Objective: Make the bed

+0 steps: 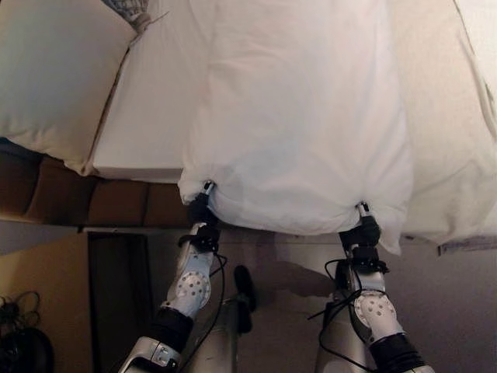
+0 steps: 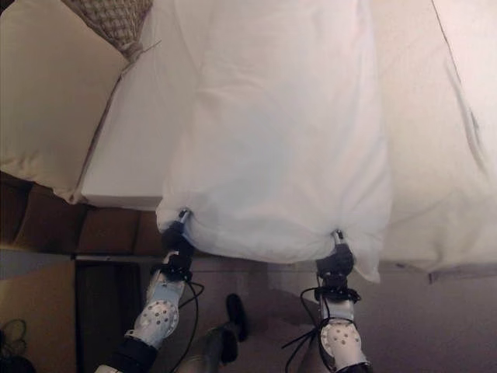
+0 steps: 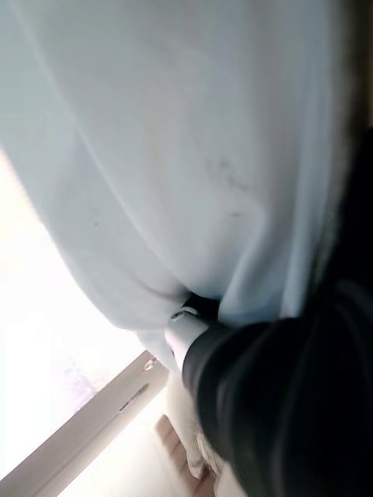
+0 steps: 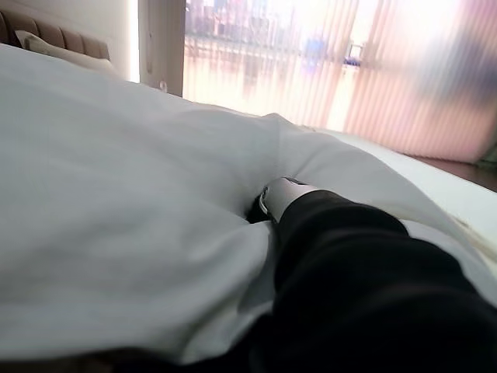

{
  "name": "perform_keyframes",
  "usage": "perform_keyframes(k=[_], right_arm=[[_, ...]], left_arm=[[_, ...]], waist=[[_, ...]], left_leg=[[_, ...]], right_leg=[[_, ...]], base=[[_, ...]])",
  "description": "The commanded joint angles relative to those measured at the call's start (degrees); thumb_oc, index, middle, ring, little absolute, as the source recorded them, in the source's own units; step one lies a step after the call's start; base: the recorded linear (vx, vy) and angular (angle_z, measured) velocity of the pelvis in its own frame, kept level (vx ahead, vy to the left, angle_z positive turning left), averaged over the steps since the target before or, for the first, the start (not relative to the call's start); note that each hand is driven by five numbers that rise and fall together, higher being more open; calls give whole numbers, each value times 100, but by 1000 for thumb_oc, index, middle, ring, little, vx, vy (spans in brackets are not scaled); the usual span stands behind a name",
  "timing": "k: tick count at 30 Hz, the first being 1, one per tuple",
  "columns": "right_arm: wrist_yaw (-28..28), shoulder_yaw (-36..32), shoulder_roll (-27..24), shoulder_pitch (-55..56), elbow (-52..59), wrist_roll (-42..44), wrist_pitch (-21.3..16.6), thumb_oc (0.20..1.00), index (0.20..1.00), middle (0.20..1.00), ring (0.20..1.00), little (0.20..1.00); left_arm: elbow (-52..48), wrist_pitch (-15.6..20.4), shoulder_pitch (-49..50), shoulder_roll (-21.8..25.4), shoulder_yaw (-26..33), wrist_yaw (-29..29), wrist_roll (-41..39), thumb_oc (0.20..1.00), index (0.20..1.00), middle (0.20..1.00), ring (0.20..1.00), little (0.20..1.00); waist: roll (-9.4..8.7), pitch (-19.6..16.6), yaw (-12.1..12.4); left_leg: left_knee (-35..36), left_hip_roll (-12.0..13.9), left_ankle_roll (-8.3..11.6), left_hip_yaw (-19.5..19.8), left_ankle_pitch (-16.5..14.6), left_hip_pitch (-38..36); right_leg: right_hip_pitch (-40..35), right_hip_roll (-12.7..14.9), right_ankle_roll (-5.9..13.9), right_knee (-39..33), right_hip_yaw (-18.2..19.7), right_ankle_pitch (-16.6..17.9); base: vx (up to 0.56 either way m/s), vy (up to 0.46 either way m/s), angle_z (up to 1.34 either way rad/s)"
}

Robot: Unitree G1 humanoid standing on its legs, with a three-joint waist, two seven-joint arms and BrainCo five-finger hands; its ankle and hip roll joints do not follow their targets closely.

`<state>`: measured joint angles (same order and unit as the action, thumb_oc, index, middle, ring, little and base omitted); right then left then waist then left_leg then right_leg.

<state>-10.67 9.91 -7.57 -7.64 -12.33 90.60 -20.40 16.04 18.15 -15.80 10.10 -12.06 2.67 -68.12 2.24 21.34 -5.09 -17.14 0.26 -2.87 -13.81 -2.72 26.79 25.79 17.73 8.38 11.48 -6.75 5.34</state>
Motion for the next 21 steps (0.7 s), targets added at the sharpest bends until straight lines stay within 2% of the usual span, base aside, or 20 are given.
perform_keyframes(k=[1, 2, 4, 5, 7, 8, 10, 12, 13, 15, 18, 19, 21], right_arm=[[-165, 52, -146, 30, -17, -423, -40, 200, 200, 200, 200, 200], [-140, 48, -123, 4, -164, -414, -60, 200, 200, 200, 200, 200], [-52, 31, -84, -84, -621, -485, -33, 200, 200, 200, 200, 200], [73, 56, -17, -170, -1050, -601, 40, 200, 200, 200, 200, 200], [142, 24, -55, -191, -1397, -740, 120, 200, 200, 200, 200, 200], [215, 78, -25, -418, -1885, -932, 206, 200, 200, 200, 200, 200], [300, 30, -64, -525, -2214, -1124, 257, 200, 200, 200, 200, 200], [394, -57, -12, -740, -3139, -1308, 407, 200, 200, 200, 200, 200], [384, -62, -16, -758, -3154, -1304, 409, 200, 200, 200, 200, 200], [604, -107, 4, -968, -4064, -1670, 510, 200, 200, 200, 200, 200], [653, -141, -27, -1078, -4552, -1809, 596, 200, 200, 200, 200, 200], [795, -163, 4, -1143, -4937, -1973, 626, 200, 200, 200, 200, 200], [835, -121, 2, -1184, -5111, -2095, 683, 200, 200, 200, 200, 200]], left_arm=[[-556, 277, 188, 163, 189, 3, 486, 200, 200, 200, 200, 200], [-453, 339, 160, 87, 203, -104, 467, 200, 200, 200, 200, 200], [-196, 424, 125, -40, 242, -326, 561, 200, 200, 200, 200, 200], [222, 543, 51, -226, 419, -527, 328, 200, 200, 200, 200, 200], [459, 568, 16, -285, 504, -700, 519, 200, 200, 200, 200, 200], [878, 767, -134, -481, 697, -946, 264, 200, 200, 200, 200, 200], [1148, 785, -200, -535, 810, -1151, 376, 200, 200, 200, 200, 200], [2162, 778, -507, -718, 1010, -1365, 447, 200, 200, 200, 200, 200], [2175, 780, -524, -718, 1016, -1357, 442, 200, 200, 200, 200, 200], [3251, 733, -840, -883, 1248, -1491, 324, 200, 200, 200, 200, 200], [3800, 692, -1019, -907, 1358, -1534, 408, 200, 200, 200, 200, 200], [4295, 674, -1099, -965, 1479, -1675, 411, 200, 200, 200, 200, 200], [4490, 677, -1174, -1004, 1548, -1749, 384, 200, 200, 200, 200, 200]], waist=[[-90, -143, -63], [-99, -107, -88], [-79, -52, -95], [-86, -9, -67], [-68, -19, -54], [-54, 22, -16], [-54, 37, -11], [-48, 74, -32], [-45, 79, -35], [-56, 92, -77], [-56, 106, -93], [-58, 101, -108], [-77, 122, -104]], left_leg=[[925, -57, 381, 95, 240, -480], [991, -102, 372, 60, 265, -533], [1088, -143, 346, -20, 262, -616], [1062, -127, 333, -137, 215, -636], [989, -130, 333, -165, 201, -567], [957, -85, 351, -266, 211, -480], [931, -60, 354, -313, 218, -424], [938, -22, 405, -335, 278, -338], [936, -22, 405, -332, 278, -331], [979, 12, 459, -307, 342, -265], [1004, 31, 486, -292, 381, -215], [1015, 65, 509, -287, 386, -202], [987, 74, 522, -277, 400, -176]], right_leg=[[-119, -814, -108, -348, -60, -83], [-29, -988, -132, -260, 19, -106], [35, -1098, -155, -257, 110, -98], [53, -1021, -125, -321, 33, -30], [-14, -961, -94, -501, 76, 5], [78, -945, -61, -505, 80, 83], [87, -952, -54, -536, 89, 120], [119, -954, -66, -576, 64, 145], [122, -954, -66, -576, 61, 146], [145, -987, -96, -618, 51, 139], [193, -1008, -112, -600, 42, 134], [205, -1031, -117, -577, 25, 97], [211, -1040, -130, -549, 23, 96]], base=[[-39, 236, -60], [-26, 189, -45], [-11, 133, -25], [-19, 57, -12], [-34, 11, -14], [-41, 4, -15], [-35, -41, -14], [-18, -98, -9], [-5, -103, -3], [4, -83, 0], [7, -70, 2], [12, -44, 2], [-1, -68, 4]])
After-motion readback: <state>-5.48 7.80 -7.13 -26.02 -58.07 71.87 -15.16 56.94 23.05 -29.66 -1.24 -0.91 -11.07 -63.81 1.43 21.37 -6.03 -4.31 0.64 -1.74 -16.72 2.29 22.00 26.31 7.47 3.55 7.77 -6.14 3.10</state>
